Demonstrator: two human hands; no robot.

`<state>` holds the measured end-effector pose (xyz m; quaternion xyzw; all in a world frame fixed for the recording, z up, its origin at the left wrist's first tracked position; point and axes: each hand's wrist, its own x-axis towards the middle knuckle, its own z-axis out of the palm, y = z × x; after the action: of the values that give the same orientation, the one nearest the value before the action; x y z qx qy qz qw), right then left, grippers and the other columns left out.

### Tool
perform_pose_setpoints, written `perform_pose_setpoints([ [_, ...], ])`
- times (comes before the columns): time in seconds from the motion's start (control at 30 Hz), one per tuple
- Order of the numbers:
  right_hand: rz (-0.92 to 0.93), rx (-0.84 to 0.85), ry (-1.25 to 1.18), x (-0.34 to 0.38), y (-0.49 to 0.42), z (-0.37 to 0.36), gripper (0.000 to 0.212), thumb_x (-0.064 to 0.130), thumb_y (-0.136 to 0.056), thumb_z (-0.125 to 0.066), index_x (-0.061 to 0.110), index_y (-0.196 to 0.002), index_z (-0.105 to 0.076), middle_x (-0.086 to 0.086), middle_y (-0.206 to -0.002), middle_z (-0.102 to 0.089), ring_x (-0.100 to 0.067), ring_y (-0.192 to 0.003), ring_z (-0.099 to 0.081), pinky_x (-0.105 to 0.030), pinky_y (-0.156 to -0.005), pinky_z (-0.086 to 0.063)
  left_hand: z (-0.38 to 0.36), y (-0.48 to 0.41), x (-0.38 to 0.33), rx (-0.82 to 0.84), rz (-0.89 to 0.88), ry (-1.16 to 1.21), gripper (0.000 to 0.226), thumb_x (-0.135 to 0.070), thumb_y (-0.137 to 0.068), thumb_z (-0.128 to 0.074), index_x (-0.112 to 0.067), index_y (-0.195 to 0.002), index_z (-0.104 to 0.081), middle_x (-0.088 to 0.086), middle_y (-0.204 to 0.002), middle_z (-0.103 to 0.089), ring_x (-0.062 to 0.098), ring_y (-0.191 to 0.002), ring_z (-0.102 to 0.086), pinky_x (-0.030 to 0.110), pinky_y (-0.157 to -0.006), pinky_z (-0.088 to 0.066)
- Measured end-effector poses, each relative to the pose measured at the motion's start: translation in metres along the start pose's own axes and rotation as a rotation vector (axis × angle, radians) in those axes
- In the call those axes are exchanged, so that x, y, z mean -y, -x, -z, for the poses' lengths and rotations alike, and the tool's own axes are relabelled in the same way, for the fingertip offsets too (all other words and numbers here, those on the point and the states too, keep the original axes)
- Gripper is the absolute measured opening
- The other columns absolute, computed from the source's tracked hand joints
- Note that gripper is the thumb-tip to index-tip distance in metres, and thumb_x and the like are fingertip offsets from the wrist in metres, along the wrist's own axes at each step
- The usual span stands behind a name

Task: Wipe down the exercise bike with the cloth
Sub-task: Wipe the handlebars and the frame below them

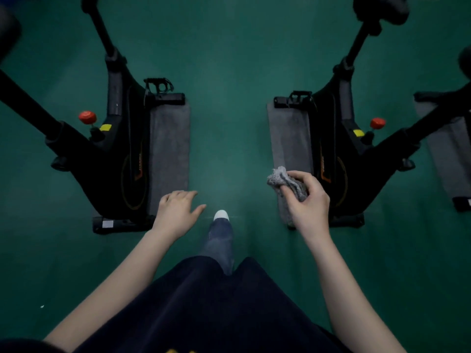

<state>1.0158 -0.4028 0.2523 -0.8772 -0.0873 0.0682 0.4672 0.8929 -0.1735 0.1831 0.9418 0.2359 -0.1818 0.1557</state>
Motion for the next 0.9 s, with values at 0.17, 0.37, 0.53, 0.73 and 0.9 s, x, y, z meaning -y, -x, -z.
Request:
perform_pose_setpoints([
  [0.17,0.094,0.058,0.009,0.031,-0.081,-0.035,0.024,0.004,-0.081,-0.07,0.014,-0.103,-0.067,0.001,-0.102,-0.065,-0.008,-0.094,-0.059,-0.009,-0.082,-0.041,0.038,-0.068,0.009,-0.031,0.033,0.029,0.055,-0.05,-0.096,-0.041,-0.018,-0.142,-0.041,0.003,-0.142,-0.048,0.019,-0.136,-0.035,0.036,-0.11,-0.022],
  [0.37,0.162,0.11,0.028,0.057,-0.152,-0.064,0.024,0.005,-0.08,-0.07,0.015,-0.102,-0.067,0.005,-0.099,-0.063,-0.003,-0.09,-0.056,-0.001,-0.079,-0.037,0.077,-0.129,0.013,-0.049,0.063,0.066,0.055,-0.05,-0.097,-0.041,-0.018,-0.142,-0.04,0.001,-0.143,-0.047,0.018,-0.137,-0.033,0.036,-0.111,-0.02],
  [0.53,0.234,0.193,0.041,0.08,-0.207,-0.09,0.023,0.004,-0.079,-0.071,0.014,-0.1,-0.068,0.004,-0.097,-0.064,-0.005,-0.089,-0.056,0.002,-0.078,-0.034,0.094,-0.157,0.021,-0.055,0.159,0.118,0.055,-0.05,-0.097,-0.04,-0.019,-0.142,-0.04,-0.001,-0.144,-0.045,0.018,-0.136,-0.033,0.035,-0.111,-0.022],
  [0.73,0.328,0.375,0.046,0.095,-0.275,-0.122,0.024,0.006,-0.079,-0.071,0.015,-0.1,-0.068,0.004,-0.096,-0.065,-0.008,-0.088,-0.058,0.0,-0.077,-0.035,0.106,-0.186,0.023,-0.075,0.342,0.189,0.054,-0.05,-0.097,-0.04,-0.018,-0.141,-0.04,-0.001,-0.145,-0.044,0.018,-0.135,-0.037,0.036,-0.109,-0.028],
  [0.9,0.41,0.508,0.039,0.101,-0.355,-0.127,0.023,0.006,-0.079,-0.071,0.016,-0.1,-0.068,0.007,-0.095,-0.063,0.003,-0.085,-0.053,0.003,-0.076,-0.032,0.121,-0.228,-0.001,-0.11,0.516,0.263,0.055,-0.05,-0.098,-0.039,-0.018,-0.142,-0.039,-0.001,-0.146,-0.043,0.018,-0.135,-0.036,0.036,-0.11,-0.028],
])
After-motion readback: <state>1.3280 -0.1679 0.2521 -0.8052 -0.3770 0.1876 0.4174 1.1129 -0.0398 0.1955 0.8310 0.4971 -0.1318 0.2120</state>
